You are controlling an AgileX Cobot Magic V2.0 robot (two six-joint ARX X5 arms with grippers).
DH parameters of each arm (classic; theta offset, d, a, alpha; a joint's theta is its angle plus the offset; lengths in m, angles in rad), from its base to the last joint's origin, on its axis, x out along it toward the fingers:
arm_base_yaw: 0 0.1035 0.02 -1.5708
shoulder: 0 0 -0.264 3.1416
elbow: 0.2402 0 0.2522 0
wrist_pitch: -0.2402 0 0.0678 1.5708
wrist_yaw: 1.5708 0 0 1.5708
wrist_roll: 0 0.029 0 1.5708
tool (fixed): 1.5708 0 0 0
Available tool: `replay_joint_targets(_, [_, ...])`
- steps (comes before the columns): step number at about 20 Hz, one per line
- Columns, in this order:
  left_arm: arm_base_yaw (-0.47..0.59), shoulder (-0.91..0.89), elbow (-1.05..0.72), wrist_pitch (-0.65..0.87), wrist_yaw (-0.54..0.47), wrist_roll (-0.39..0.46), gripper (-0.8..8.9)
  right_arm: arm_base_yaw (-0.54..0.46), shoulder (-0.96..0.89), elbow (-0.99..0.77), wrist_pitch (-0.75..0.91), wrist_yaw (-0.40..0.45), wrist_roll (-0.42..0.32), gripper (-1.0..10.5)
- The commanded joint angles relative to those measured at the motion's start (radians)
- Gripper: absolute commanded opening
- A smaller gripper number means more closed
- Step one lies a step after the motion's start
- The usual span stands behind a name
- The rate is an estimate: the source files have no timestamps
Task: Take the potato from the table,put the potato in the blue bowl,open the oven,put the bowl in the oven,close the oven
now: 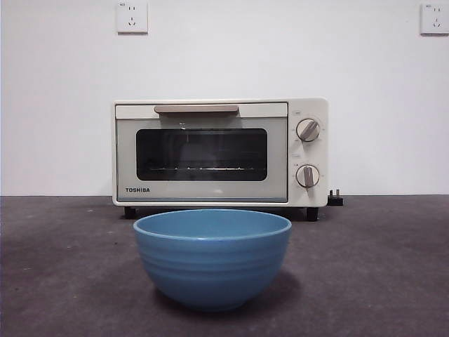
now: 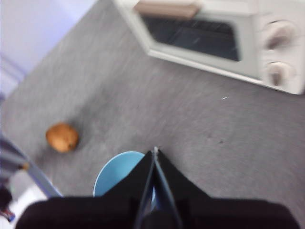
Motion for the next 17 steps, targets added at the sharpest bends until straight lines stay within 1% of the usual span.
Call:
replay_joint_targets(1, [-0.010, -0.002, 0.002, -0.036, 0.004, 0.035, -0.06, 0.145, 0.091, 0.057, 0.008, 0.072, -0.041, -0.1])
replay_joint_targets(2, [-0.010, -0.002, 0.003, -0.056, 0.004, 0.042, -0.06, 0.198, 0.131, 0.080, 0.011, 0.100, -0.040, -0.1])
replay_joint_targets(4, [-0.011, -0.003, 0.003, -0.084, 0.006, 0.051, -0.06, 0.279, 0.206, 0.124, 0.018, 0.128, -0.042, -0.1])
replay_joint_targets(7, [-0.011, -0.005, 0.003, -0.117, 0.008, 0.055, -0.06, 0.370, 0.316, 0.193, 0.032, 0.126, -0.057, -0.1])
replay_joint_targets(9, [-0.011, -0.008, 0.003, -0.138, 0.014, 0.055, -0.06, 0.435, 0.395, 0.248, 0.033, 0.126, -0.089, -0.1])
replay_joint_targets(10, [-0.011, -0.010, 0.003, -0.154, 0.033, 0.055, -0.06, 0.476, 0.447, 0.283, 0.037, 0.126, -0.106, -0.1])
replay_joint_targets(11, [-0.011, -0.014, 0.003, -0.174, 0.058, 0.055, -0.06, 0.517, 0.505, 0.324, 0.038, 0.126, -0.141, -0.1])
replay_joint_targets(13, [-0.011, -0.017, 0.004, -0.216, 0.070, 0.055, -0.05, 0.581, 0.610, 0.399, 0.041, 0.126, -0.195, -0.1])
replay_joint_targets(17, [-0.010, -0.021, 0.009, -0.312, 0.062, 0.057, -0.06, 0.660, 0.795, 0.505, 0.076, 0.125, -0.201, 0.1])
